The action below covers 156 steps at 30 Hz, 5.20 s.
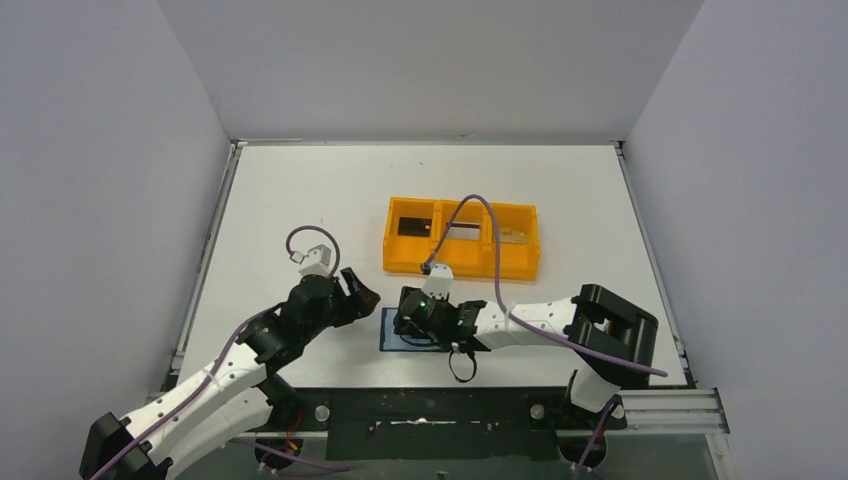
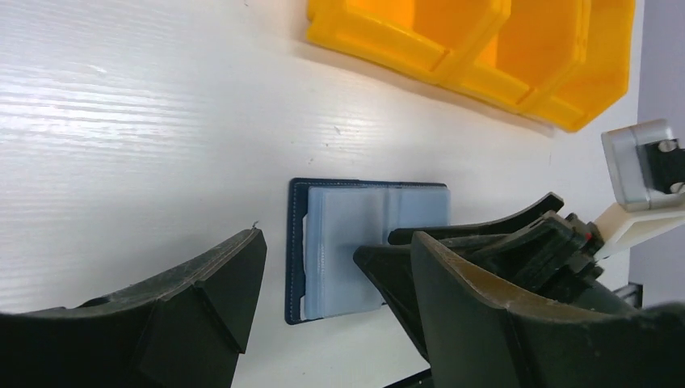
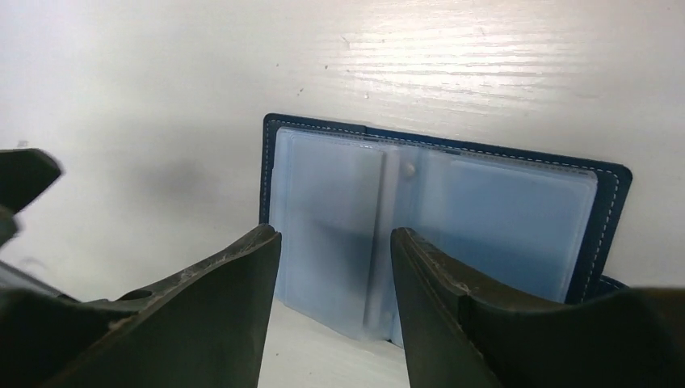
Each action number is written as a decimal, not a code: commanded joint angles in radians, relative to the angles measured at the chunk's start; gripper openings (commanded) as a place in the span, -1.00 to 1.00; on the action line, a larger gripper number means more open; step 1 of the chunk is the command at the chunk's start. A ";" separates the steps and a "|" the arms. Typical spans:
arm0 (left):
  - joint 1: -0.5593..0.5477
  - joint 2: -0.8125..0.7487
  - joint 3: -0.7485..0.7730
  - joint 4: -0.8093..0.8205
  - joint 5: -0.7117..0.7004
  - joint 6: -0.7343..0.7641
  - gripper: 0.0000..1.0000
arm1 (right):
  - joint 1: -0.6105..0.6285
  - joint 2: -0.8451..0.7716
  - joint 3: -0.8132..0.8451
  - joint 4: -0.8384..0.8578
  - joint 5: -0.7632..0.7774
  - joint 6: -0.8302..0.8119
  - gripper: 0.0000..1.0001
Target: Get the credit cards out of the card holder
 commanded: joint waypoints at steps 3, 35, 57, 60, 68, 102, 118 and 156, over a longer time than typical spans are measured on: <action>0.007 -0.115 0.020 -0.114 -0.128 -0.040 0.32 | 0.046 0.116 0.175 -0.303 0.163 -0.023 0.06; -0.001 0.258 -0.004 0.320 0.320 0.048 0.32 | -0.131 -0.024 -0.457 0.637 -0.190 0.160 -0.55; -0.037 0.516 0.003 0.478 0.432 0.014 0.30 | -0.181 0.054 -0.582 0.857 -0.232 0.281 -0.60; -0.053 0.535 0.017 0.492 0.441 0.014 0.24 | -0.182 0.061 -0.584 0.869 -0.236 0.283 -0.59; -0.076 0.500 0.036 0.461 0.384 0.012 0.10 | -0.187 0.060 -0.588 0.870 -0.238 0.285 -0.56; -0.216 0.775 0.200 0.602 0.475 0.001 -0.06 | -0.166 -0.858 -0.589 0.001 0.186 0.240 -0.23; -0.209 0.539 0.187 0.374 0.287 0.026 -0.02 | -0.118 -0.706 -0.409 -0.011 0.147 0.132 -0.23; -0.017 -0.221 0.028 -0.205 -0.186 -0.113 0.05 | 0.073 0.248 0.341 -0.493 0.160 -0.014 -0.40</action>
